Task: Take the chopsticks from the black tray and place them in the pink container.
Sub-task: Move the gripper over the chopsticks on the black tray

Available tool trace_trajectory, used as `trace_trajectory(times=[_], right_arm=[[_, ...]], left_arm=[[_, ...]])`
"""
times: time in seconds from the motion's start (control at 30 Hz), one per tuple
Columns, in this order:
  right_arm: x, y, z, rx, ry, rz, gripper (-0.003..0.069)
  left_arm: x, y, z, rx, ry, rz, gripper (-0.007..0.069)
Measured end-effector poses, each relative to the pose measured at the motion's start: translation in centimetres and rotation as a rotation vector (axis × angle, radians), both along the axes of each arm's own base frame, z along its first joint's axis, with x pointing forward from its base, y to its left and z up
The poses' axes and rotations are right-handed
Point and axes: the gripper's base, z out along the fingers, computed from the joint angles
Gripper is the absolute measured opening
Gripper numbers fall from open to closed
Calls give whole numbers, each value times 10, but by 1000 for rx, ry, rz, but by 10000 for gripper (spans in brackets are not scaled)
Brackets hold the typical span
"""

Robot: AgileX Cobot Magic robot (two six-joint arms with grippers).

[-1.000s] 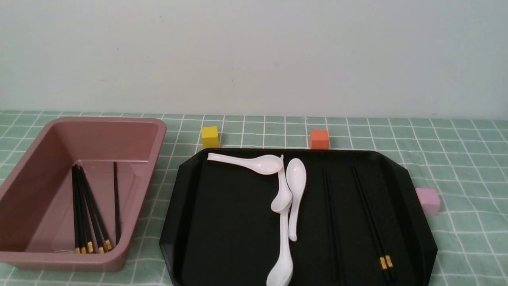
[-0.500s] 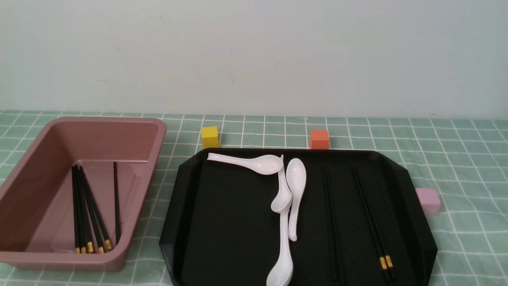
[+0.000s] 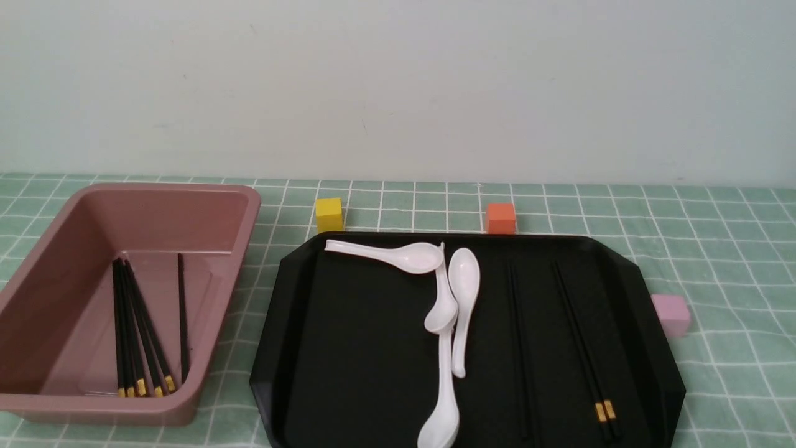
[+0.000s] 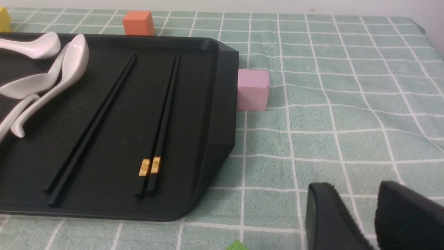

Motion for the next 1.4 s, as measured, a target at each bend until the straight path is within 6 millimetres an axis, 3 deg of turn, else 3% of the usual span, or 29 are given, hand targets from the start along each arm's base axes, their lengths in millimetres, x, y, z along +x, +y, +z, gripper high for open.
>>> trace_trajectory(times=[0.13, 0.37, 0.57, 0.77, 0.9, 0.93, 1.03, 1.1, 1.2, 1.23, 1.4], right_arm=[[0, 3, 0, 122, -2, -6, 239], [0, 18, 4, 888, 43, -39, 239], [-1, 21, 7, 1039, 52, -33, 239], [-4, 26, 13, 947, 82, 35, 212], [-9, 28, 49, 794, -16, 128, 126], [-10, 28, 65, 738, -50, 151, 87], [-6, 28, 90, 591, -20, 177, 1], [1, 29, 104, 501, 54, 186, -10], [15, 29, 106, 406, 252, 189, -8], [28, 29, 101, 345, 447, 188, -3], [61, 30, 72, 316, 879, 180, 3]], left_arm=[[0, 0, 0, 0, 0, 0, 239], [0, 0, 0, 0, 0, 0, 239], [0, 0, 0, 0, 0, 0, 239], [0, 0, 0, 0, 0, 0, 239], [0, 0, 0, 0, 0, 0, 239], [0, 0, 0, 0, 0, 0, 239], [0, 0, 0, 0, 0, 0, 239], [0, 0, 0, 0, 0, 0, 239], [0, 0, 0, 0, 0, 0, 239], [0, 0, 0, 0, 0, 0, 239], [0, 0, 0, 0, 0, 0, 239]])
